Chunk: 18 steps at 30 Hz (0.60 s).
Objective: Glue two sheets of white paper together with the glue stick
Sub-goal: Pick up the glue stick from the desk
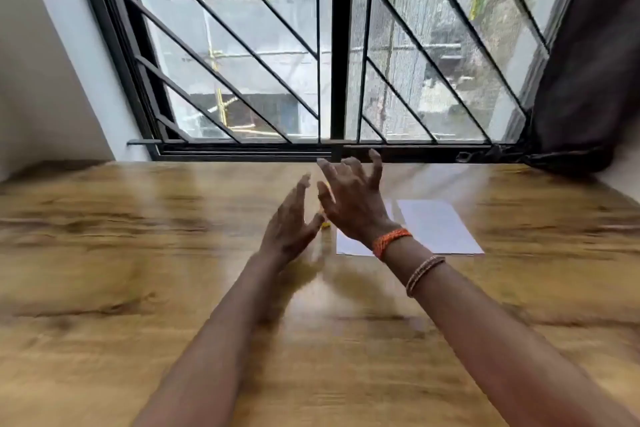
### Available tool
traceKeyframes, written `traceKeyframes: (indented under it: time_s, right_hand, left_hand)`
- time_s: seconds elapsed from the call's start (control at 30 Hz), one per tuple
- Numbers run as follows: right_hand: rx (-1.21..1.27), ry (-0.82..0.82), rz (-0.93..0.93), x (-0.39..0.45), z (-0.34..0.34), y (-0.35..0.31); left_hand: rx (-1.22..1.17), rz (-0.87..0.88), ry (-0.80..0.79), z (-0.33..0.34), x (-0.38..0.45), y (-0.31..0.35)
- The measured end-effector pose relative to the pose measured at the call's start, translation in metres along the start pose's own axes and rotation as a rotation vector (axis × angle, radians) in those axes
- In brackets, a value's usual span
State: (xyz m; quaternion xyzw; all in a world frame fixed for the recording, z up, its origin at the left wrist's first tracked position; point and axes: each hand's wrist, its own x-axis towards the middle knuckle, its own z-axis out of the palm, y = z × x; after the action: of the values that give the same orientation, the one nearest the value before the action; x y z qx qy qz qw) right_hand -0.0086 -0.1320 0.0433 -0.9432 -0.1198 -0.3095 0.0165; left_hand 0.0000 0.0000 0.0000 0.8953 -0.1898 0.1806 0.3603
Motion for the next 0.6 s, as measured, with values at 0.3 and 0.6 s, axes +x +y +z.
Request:
traceKeyframes:
  time_s: [0.3,0.6]
  right_hand:
    - [0.155,0.041,0.076,-0.033,0.014,-0.016]
    - [0.297,0.156,0.010,-0.042,0.016,-0.009]
  left_hand:
    - [-0.075,0.039,0.144,0.012,-0.016,0.007]
    - [0.283,0.208,0.351,0.004,-0.009,0.003]
